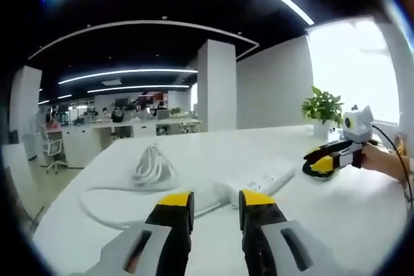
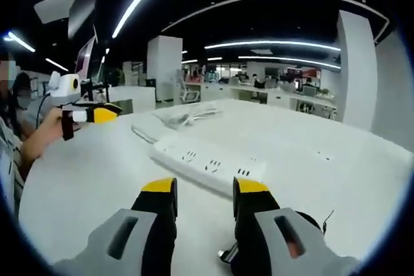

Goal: Straighten the power strip on the desk, plug the charger into it

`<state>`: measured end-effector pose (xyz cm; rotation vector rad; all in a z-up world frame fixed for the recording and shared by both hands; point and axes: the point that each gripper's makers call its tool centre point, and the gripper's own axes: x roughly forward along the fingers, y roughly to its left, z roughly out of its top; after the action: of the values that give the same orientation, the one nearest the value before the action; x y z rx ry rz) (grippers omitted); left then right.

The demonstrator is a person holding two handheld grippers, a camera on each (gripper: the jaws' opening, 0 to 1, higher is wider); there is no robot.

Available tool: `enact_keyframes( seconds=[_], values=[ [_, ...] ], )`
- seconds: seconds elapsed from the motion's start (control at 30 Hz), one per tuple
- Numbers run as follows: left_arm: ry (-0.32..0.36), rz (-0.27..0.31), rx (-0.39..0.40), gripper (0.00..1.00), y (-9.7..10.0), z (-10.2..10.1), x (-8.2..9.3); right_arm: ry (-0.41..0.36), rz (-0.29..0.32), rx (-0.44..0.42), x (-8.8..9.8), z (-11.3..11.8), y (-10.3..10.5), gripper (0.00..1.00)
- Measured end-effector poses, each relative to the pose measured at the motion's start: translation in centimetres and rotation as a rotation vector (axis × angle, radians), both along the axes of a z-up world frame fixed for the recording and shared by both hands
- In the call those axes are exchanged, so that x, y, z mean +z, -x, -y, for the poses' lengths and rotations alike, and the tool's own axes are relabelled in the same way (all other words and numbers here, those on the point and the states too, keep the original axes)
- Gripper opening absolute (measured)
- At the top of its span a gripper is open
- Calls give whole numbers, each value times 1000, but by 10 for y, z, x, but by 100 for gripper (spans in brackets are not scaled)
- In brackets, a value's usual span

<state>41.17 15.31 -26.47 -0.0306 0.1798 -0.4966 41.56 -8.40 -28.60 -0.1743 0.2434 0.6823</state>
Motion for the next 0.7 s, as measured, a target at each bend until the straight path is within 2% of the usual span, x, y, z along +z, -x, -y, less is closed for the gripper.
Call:
enact_keyframes(
  seconds=[0.23,0.7],
  values=[
    [18,-1,6,28,-7,1,1,-7,9,17,4,-3,-4,34],
    [5,-22,-19,28,-18,9,1,-4,12,54,6,-12,-17,34]
  ],
)
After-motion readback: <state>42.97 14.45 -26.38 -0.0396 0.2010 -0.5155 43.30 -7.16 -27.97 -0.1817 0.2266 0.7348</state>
